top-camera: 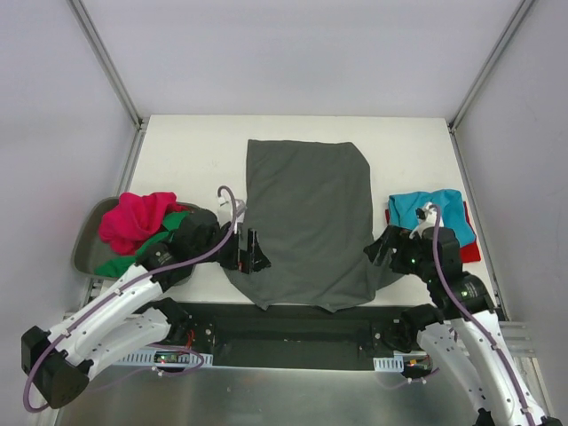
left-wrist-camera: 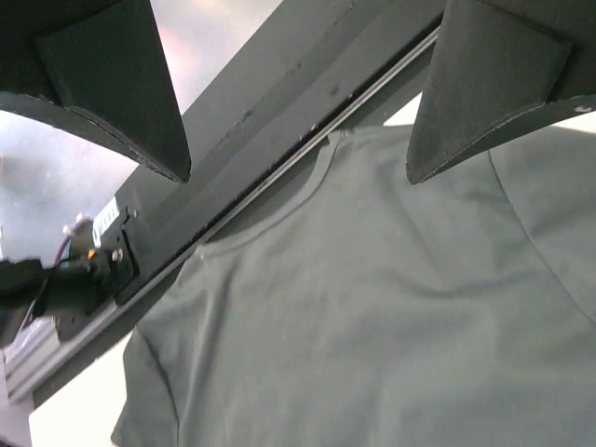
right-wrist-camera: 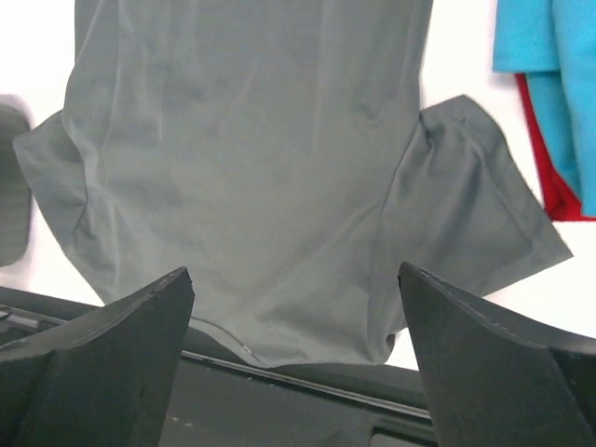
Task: Fold and stack the t-shirts
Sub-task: Flatten out the tshirt, then grap the side of the flattened tshirt closest away from the robot with both arms
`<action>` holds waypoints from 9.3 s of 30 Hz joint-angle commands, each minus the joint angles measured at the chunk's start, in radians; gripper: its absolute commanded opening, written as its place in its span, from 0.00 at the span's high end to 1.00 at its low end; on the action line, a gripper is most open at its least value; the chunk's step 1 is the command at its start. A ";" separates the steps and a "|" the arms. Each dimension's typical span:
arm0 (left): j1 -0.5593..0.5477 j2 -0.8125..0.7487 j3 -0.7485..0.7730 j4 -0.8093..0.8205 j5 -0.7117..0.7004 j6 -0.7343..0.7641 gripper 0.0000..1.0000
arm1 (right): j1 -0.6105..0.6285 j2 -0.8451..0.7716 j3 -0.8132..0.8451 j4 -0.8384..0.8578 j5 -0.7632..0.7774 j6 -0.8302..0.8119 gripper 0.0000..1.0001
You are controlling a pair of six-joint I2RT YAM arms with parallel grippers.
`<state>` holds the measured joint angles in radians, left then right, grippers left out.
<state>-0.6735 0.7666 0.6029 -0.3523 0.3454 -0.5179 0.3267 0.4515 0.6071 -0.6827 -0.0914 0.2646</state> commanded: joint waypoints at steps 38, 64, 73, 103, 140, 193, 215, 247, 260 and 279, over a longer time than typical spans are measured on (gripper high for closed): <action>0.275 1.359 1.047 -0.062 -0.428 -0.001 0.01 | 0.546 1.147 0.215 0.658 -0.247 0.079 0.04; 0.236 0.999 0.635 -0.105 -0.477 -0.136 0.01 | -0.026 1.401 0.746 0.354 -0.103 -0.304 0.04; 0.406 1.266 0.883 -0.096 -0.278 -0.071 0.01 | -0.038 1.488 0.769 0.296 -0.151 -0.266 0.04; 0.348 0.990 0.906 -0.205 -0.410 0.013 0.01 | 0.195 0.638 0.159 0.138 0.377 0.099 0.04; 0.192 0.571 0.175 -0.019 -0.258 -0.140 0.01 | 0.064 0.678 -0.057 0.417 0.346 0.291 0.88; 0.193 0.550 0.126 -0.013 -0.330 -0.169 0.01 | 0.049 1.164 0.365 0.356 0.231 -0.074 0.51; 0.193 0.606 0.136 -0.014 -0.324 -0.179 0.01 | 0.049 1.012 0.280 0.249 0.266 -0.042 0.99; 0.118 0.266 -0.054 -0.295 -0.218 -0.278 0.43 | 0.038 0.754 0.037 0.104 0.328 -0.018 0.98; 0.088 0.364 -0.060 -0.303 -0.241 -0.277 0.69 | 0.029 0.745 0.016 0.117 0.315 -0.019 0.97; 0.065 0.301 -0.020 -0.301 -0.289 -0.277 1.00 | 0.026 0.685 -0.001 0.130 0.272 0.001 0.98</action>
<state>-0.5968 1.1500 0.5468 -0.6296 0.0937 -0.8013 0.3576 1.1904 0.5987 -0.5362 0.1951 0.2543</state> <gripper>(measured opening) 0.006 0.029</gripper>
